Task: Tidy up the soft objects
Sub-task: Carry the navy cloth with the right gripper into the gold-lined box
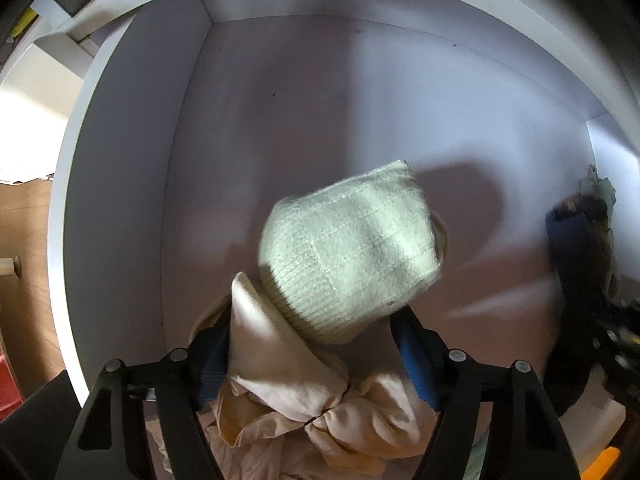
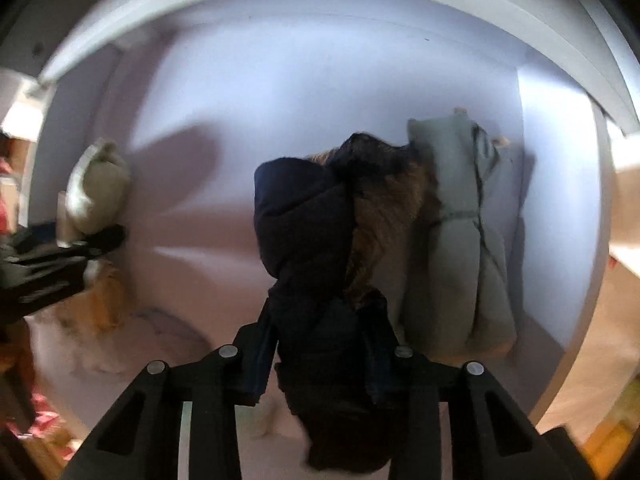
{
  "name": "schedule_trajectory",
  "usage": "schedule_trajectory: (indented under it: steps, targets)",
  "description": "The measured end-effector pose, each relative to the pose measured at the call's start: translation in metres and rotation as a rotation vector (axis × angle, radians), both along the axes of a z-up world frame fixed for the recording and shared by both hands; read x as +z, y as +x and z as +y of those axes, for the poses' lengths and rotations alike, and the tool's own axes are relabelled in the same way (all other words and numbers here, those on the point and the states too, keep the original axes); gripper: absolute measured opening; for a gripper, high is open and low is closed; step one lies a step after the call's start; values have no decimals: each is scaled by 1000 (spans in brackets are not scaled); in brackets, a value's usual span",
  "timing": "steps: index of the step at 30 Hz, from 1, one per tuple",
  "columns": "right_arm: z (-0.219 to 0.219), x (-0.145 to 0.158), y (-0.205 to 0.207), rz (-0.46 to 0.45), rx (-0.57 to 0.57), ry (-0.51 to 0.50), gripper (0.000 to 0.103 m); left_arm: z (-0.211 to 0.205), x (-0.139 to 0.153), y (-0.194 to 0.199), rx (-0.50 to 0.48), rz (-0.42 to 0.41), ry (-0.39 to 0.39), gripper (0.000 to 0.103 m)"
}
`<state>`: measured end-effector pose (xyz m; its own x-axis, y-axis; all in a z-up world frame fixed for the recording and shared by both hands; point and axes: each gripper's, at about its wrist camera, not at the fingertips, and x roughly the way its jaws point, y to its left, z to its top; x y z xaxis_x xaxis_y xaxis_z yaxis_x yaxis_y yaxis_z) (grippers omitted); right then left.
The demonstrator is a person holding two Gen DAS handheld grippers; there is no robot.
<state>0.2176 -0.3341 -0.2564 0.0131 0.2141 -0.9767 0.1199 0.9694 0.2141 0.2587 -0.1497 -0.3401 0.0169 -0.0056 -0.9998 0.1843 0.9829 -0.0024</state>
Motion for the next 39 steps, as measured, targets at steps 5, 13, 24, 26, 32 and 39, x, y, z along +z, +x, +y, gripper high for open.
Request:
schedule_trajectory:
  steps: [5, 13, 24, 26, 32, 39]
  targets:
    - [-11, 33, -22, -21, -39, 76, 35, -8, -1, 3, 17, -2, -20, 92]
    - [-45, 98, -74, -66, -171, 274, 35, -19, 2, 4, -27, -35, 39, 75]
    - [-58, 184, -127, -216, -280, 414, 35, -27, 14, -12, -84, -60, 61, 48]
    - [-59, 198, -134, -248, -289, 419, 35, -29, 13, -13, -91, -58, 61, 46]
    - [-76, 252, -133, -360, -318, 449, 35, -37, 17, -20, -110, -42, 52, 45]
    - [-80, 322, -85, -519, -298, 398, 35, -33, 7, -8, -121, -38, 44, 45]
